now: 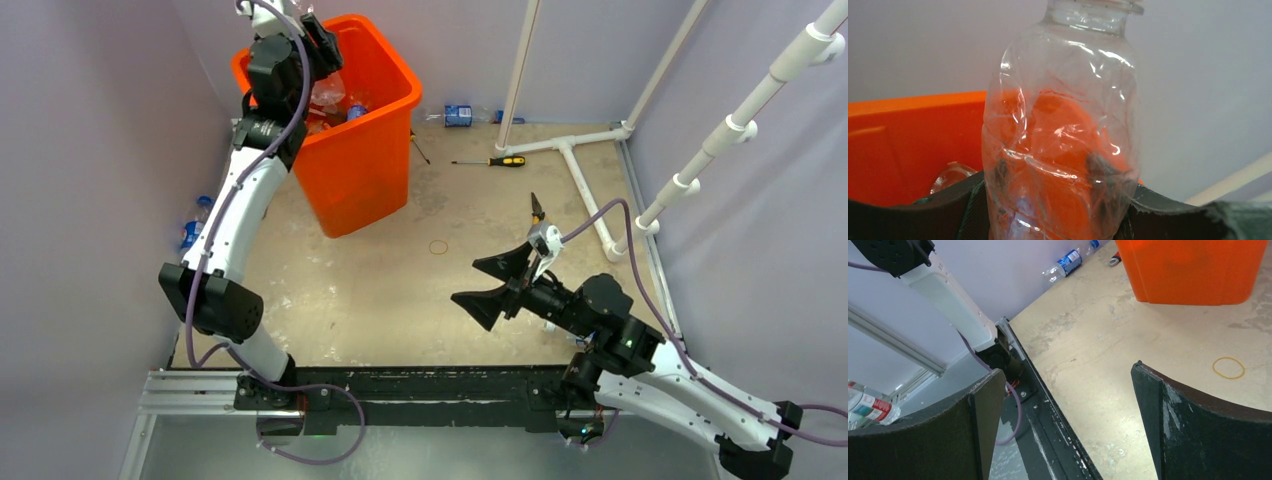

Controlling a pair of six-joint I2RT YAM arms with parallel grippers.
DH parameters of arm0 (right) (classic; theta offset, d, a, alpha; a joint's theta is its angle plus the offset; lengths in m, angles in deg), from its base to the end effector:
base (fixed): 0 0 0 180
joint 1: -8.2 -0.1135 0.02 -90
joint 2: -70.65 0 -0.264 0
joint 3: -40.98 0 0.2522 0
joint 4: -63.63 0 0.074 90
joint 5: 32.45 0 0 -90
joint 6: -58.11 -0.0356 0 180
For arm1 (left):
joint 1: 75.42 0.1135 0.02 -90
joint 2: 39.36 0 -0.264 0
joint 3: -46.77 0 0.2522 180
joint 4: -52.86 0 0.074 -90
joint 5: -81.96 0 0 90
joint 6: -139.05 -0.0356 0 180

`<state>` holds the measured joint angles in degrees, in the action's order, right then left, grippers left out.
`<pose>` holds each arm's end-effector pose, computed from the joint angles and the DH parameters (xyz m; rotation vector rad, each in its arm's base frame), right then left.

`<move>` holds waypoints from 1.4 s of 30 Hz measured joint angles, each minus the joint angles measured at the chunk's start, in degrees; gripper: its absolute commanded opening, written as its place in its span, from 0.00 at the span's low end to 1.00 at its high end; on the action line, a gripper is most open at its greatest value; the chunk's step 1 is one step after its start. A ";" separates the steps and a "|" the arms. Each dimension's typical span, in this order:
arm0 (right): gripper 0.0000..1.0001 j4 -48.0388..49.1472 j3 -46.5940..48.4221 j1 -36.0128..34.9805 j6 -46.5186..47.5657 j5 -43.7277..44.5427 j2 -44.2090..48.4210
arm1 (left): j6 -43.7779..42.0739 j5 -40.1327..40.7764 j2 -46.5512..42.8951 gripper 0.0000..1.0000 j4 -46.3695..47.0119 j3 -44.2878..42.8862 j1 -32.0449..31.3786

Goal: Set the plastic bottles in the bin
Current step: Place the plastic bottle in the trash bin.

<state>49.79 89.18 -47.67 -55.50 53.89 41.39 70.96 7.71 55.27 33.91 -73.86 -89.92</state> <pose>0.0752 0.1149 0.3341 -0.4965 1.5163 1.1536 0.3659 -0.0846 0.5005 -0.3185 1.4252 -0.3204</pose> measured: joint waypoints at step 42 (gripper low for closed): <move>0.99 -9.22 0.83 -0.04 -12.87 37.94 -4.92 | 9.14 0.39 -51.76 0.99 -7.50 42.29 -0.26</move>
<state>40.57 90.01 -47.72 -68.38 91.83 36.47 80.10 8.10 3.51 26.41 -31.57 -90.18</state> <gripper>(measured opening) 0.987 0.993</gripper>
